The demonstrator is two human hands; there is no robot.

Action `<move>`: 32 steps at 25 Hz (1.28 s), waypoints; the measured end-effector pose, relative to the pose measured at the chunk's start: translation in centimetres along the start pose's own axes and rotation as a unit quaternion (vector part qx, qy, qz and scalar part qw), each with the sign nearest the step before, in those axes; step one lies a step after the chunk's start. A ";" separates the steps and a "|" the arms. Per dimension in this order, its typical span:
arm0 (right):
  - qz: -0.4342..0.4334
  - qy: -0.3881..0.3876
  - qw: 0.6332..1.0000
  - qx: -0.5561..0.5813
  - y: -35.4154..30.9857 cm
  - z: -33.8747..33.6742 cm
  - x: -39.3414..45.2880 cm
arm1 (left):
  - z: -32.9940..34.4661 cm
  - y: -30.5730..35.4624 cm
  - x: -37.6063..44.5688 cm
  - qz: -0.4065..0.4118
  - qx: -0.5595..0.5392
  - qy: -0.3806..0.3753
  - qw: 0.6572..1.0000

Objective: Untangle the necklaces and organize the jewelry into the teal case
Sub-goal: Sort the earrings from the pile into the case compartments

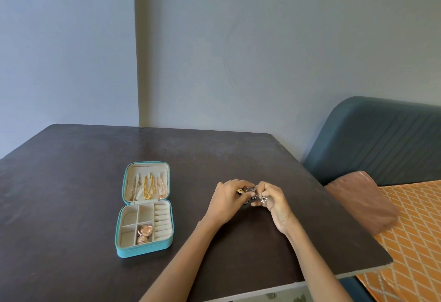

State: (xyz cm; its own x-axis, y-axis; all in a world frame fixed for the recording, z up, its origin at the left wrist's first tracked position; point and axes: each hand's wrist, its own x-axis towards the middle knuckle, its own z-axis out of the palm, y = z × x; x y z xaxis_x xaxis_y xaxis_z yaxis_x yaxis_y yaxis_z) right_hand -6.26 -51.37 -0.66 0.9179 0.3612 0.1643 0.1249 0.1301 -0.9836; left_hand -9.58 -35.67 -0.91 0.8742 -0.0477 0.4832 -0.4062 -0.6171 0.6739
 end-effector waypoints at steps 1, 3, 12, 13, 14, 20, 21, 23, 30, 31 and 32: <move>-0.001 -0.003 1.000 -0.016 0.0 0.2 0.0 | 0.1 -0.1 0.1 0.002 0.008 0.004 1.000; 0.000 -0.004 0.999 -0.045 0.1 0.5 0.0 | 0.2 -0.5 0.1 0.000 0.027 0.025 0.999; -0.029 0.005 0.987 -0.156 0.7 1.0 0.0 | 0.1 -1.2 0.0 -0.048 -0.056 0.078 0.994; -0.036 0.008 0.986 -0.162 0.8 1.0 0.0 | 0.0 -1.1 0.0 -0.051 -0.078 0.079 0.993; -0.042 0.010 0.985 -0.164 0.9 0.9 0.0 | -0.1 -1.1 0.0 -0.056 -0.109 0.078 0.989; -0.056 0.065 0.992 -0.095 0.9 0.5 0.3 | -0.3 -1.1 0.0 -0.102 -0.288 -0.002 0.952; -0.058 0.072 0.992 -0.086 1.0 0.5 0.3 | -0.3 -1.1 0.0 -0.100 -0.303 -0.017 0.948; -0.057 0.073 0.991 -0.092 1.0 0.5 0.4 | -0.4 -0.9 -0.1 -0.102 -0.326 -0.028 0.940; -0.051 0.060 0.987 -0.139 1.1 0.6 0.4 | -0.1 -1.3 0.0 -0.117 -0.289 0.016 0.950; -0.051 0.062 0.987 -0.141 1.1 0.5 0.4 | -0.1 -1.3 0.0 -0.111 -0.275 0.012 0.955; -0.049 0.063 0.986 -0.145 1.2 0.5 0.5 | 0.0 -1.2 -0.1 -0.109 -0.262 0.014 0.959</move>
State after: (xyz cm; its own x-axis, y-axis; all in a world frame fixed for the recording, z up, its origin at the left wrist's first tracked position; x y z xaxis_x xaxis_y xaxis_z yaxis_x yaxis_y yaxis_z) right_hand -5.89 -50.56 -1.74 0.9335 0.2394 0.2668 0.3006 -0.1174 -0.9465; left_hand -9.14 -34.91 -1.77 0.9490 0.0639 0.3088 -0.2989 -0.1293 0.9455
